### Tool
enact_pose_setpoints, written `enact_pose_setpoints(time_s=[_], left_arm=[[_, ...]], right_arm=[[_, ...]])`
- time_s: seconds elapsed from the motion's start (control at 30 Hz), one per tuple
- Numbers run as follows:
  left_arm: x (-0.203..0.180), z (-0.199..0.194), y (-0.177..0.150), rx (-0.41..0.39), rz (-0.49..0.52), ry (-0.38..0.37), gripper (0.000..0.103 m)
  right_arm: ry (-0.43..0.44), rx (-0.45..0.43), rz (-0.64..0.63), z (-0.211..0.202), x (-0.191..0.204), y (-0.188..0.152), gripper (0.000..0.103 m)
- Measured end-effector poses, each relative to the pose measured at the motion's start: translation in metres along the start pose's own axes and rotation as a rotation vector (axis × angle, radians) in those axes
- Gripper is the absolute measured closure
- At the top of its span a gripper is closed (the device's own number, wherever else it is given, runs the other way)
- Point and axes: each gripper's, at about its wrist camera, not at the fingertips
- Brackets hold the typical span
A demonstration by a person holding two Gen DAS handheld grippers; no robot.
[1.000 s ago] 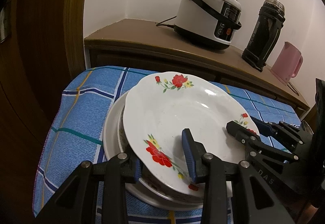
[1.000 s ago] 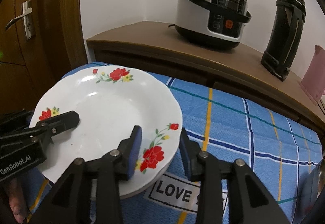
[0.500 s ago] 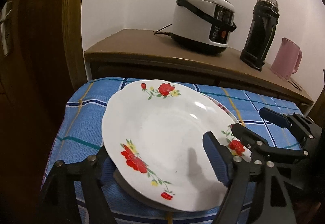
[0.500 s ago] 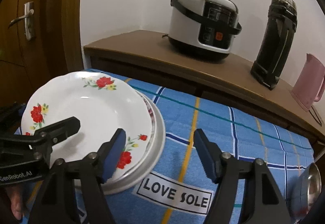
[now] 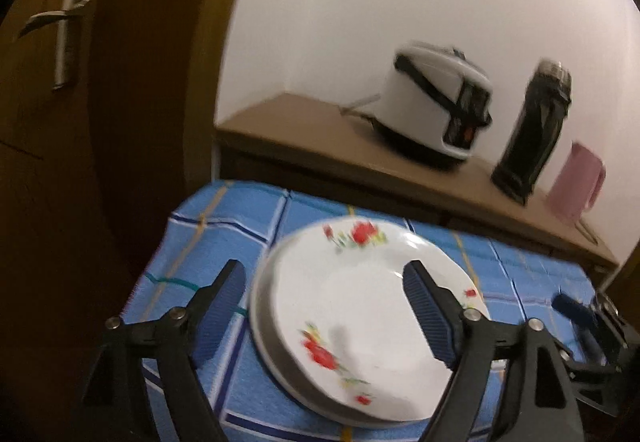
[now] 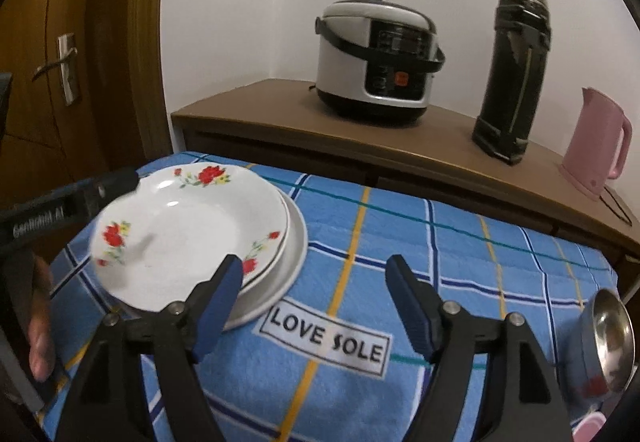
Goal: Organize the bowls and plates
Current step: 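Open both grippers and withdraw them from the plate stack, then move both grippers to the rim of the pink plastic bowl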
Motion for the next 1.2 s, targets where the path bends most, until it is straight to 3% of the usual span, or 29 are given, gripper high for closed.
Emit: enact_pose_setpoints(time_s=[0.23, 0.43, 0.57, 0.73, 0.87, 1.0, 1.1, 1.2], left_arm=[[-0.006, 0.003, 0.0, 0.0, 0.026, 0.06, 0.016], [-0.029, -0.009, -0.011, -0.017, 0.075, 0.098, 0.016], [-0.073, -0.034, -0.031, 0.043, 0.091, 0.012, 0.016], [-0.15, -0.061, -0.058, 0.103, 0.246, -0.127, 0.016], [-0.214, -0.077, -0.084, 0.182, 0.363, -0.282, 0.016], [-0.256, -0.082, -0.106, 0.247, 0.434, -0.368, 0.016], [-0.273, -0.084, -0.116, 0.258, 0.471, -0.385, 0.017], [-0.288, -0.086, -0.123, 0.269, 0.495, -0.395, 0.035]], right_arm=[[0.073, -0.034, 0.0, -0.05, -0.003, -0.014, 0.028], [0.071, -0.051, 0.043, -0.093, -0.032, -0.027, 0.03], [0.016, -0.062, 0.096, -0.125, -0.066, -0.045, 0.038], [-0.084, -0.032, 0.178, -0.159, -0.115, -0.078, 0.043], [-0.159, 0.01, 0.236, -0.177, -0.151, -0.105, 0.047], [-0.188, 0.046, 0.308, -0.19, -0.181, -0.129, 0.055], [-0.196, 0.053, 0.329, -0.195, -0.193, -0.138, 0.059], [-0.182, 0.06, 0.339, -0.197, -0.199, -0.143, 0.066]])
Point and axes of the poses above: each gripper's, at about its wrist camera, not at the fingertips, and z roughly the way its jaws point, x to its left, y to its top
